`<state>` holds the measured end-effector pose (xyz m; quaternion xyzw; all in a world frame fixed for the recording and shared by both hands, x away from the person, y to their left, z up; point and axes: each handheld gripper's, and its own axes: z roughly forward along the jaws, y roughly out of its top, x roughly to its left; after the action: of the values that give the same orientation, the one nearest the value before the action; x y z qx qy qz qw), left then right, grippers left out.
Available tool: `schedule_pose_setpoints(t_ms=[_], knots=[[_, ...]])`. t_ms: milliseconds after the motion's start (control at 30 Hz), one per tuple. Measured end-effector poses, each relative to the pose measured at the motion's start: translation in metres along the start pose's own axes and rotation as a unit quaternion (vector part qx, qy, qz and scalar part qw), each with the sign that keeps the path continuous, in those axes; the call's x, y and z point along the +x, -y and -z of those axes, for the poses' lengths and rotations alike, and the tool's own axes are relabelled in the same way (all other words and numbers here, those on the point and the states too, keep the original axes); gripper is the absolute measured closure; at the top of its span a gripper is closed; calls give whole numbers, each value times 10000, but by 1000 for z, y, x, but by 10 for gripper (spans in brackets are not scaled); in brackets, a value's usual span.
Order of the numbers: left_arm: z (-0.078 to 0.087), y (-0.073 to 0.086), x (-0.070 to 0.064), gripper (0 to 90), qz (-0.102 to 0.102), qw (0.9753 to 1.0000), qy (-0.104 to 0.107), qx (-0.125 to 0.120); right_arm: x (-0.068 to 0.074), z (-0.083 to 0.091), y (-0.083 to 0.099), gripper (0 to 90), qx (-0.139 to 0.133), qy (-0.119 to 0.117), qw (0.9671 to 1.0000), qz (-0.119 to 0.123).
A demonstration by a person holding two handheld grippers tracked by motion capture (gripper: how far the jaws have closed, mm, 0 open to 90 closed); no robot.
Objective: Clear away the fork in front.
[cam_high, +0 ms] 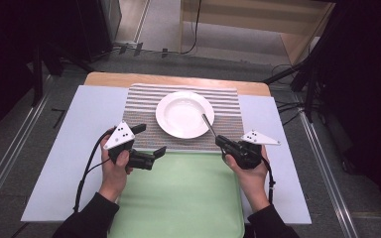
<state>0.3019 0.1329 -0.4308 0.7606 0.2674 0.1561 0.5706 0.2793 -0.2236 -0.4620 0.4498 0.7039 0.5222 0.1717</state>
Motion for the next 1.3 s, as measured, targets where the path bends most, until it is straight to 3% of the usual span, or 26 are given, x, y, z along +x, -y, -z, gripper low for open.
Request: schedule_pose_setpoints(t_ms=[200,467,867,933,1100,1300], knots=[[-4,-3,-3,0,67,9999,77,-55,10,-1,1,830,-20,-108,9999,42],[-10,2,-13,0,45,9997,221,122,22,-3,2,830,-71,-272,9995,142],[-17,5,-18,0,522,9976,383,229,40,-8,5,830,-74,-491,9980,389],[-18,4,-19,57,612,9974,297,251,43,-8,5,830,-99,-503,9979,401],[-20,3,-19,133,966,9938,502,244,51,-8,5,830,-172,-613,9969,462],[-23,3,-19,278,1252,9906,454,307,62,-8,5,830,-204,-730,9957,538]])
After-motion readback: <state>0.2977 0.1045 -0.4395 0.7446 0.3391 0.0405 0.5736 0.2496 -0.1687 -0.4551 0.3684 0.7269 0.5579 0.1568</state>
